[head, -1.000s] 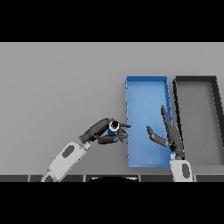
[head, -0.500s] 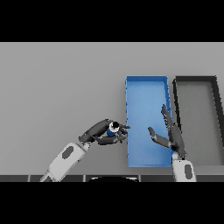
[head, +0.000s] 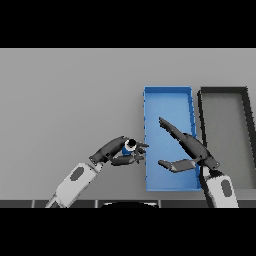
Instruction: Pick up the blue pipe and place it into the blue bin.
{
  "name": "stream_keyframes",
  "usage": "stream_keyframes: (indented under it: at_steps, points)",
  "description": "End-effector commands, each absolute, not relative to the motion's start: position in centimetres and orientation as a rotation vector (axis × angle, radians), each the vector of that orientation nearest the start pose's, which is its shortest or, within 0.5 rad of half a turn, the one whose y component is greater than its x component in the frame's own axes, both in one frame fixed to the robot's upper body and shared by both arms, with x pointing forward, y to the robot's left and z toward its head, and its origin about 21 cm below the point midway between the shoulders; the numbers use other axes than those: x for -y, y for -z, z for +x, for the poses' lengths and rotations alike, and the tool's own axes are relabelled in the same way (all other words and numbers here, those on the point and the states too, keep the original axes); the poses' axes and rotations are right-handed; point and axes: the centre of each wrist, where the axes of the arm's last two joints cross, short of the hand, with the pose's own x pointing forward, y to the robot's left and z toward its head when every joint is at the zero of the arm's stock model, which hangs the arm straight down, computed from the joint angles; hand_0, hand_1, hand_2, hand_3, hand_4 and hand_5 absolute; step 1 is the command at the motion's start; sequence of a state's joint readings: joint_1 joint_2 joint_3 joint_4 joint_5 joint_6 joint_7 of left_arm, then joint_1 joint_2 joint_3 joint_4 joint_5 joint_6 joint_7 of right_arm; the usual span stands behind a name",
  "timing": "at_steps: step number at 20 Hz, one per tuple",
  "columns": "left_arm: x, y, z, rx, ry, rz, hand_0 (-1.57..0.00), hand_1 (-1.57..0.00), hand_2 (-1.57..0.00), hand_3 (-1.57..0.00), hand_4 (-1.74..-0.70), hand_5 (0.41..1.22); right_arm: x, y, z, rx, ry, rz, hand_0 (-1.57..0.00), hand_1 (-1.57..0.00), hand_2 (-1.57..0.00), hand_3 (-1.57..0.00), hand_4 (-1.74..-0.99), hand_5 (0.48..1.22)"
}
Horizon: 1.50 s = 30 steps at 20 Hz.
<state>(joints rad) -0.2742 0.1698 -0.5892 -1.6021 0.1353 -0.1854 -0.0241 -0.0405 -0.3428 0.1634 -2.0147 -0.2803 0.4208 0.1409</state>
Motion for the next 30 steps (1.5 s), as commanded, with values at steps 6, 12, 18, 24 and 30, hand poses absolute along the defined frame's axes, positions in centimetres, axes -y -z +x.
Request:
stream_keyframes:
  at_steps: [6, 12, 18, 24, 30]
  points:
    - [-10.1, -5.2, 25.7, 1.663, 0.81, -0.608, -1.57, -1.57, -1.57, -1.44, -1.73, 1.221, 20.4, -16.3, 23.9, 1.74, -0.916, 0.548, 0.0, 0.0, 0.0, 0.0, -1.3, 0.529]
    - [-10.7, -4.7, 25.7, 1.67, 0.803, -0.643, -1.57, -1.57, -1.57, -1.47, -1.73, 1.221, 16.5, -16.9, 25.7, 1.699, -1.094, 0.628, 0.0, 0.0, 0.0, 0.0, -1.26, 0.531]
    - [-10.7, -4.9, 26.3, 1.645, 0.807, -0.678, -1.57, -1.57, -1.57, -1.51, -1.73, 1.221, 13.4, -17.6, 27.1, 1.653, -1.128, 0.655, 0.0, 0.0, 0.0, 0.0, -1.222, 0.512]
    - [-10.8, -5.3, 26.6, 1.666, 0.834, -0.691, -1.5, -1.39, -1.37, -1.15, -1.63, 1.221, 11.3, -17.6, 28.6, 1.61, -1.214, 0.701, -0.14, -0.17, -0.19, -0.11, -1.308, 0.523]
    - [-10.5, -5.2, 25.9, 1.692, 0.847, -0.632, -1.14, -1.12, -1.11, -0.57, -1.67, 1.198, 9.9, -17.2, 28.7, 1.542, -1.224, 0.792, -1.12, -1.13, -1.13, -0.98, -1.513, 0.65]
